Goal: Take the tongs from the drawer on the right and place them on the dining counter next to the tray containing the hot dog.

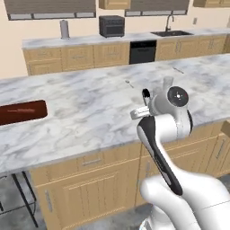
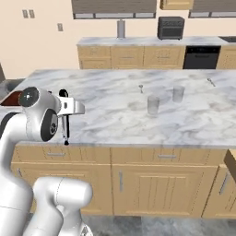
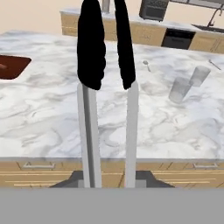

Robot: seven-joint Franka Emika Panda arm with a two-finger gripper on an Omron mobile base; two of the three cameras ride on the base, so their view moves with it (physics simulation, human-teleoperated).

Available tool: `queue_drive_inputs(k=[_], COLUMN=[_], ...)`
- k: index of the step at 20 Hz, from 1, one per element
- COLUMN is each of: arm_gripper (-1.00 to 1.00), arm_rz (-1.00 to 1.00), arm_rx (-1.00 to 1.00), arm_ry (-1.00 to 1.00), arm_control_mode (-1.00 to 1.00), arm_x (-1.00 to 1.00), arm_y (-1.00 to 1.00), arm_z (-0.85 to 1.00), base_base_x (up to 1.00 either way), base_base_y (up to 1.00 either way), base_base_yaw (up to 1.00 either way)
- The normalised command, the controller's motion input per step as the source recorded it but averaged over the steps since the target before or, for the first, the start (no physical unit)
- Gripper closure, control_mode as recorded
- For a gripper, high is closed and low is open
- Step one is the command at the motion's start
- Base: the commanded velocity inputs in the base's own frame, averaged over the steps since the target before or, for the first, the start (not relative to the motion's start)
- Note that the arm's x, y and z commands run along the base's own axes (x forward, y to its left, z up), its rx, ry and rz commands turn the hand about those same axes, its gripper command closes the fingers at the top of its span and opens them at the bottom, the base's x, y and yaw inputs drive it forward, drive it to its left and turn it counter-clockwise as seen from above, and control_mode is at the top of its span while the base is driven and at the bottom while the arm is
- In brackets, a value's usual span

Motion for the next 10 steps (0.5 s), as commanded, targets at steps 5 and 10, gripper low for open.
queue_drive_inputs(k=[5,10], arm_gripper=[1.0,1.0], arm_rz=[0.0,0.0], arm_rx=[0.0,0.0], arm_ry=[0.0,0.0], arm_control_mode=[1.0,1.0], arm_x=[0.0,0.0], arm_y=[0.0,0.0], arm_z=[0.0,0.0], base_base_x=[-0.61,-0.82], base_base_y=[1.0,1.0], base_base_yaw=[-0.26,-0.25])
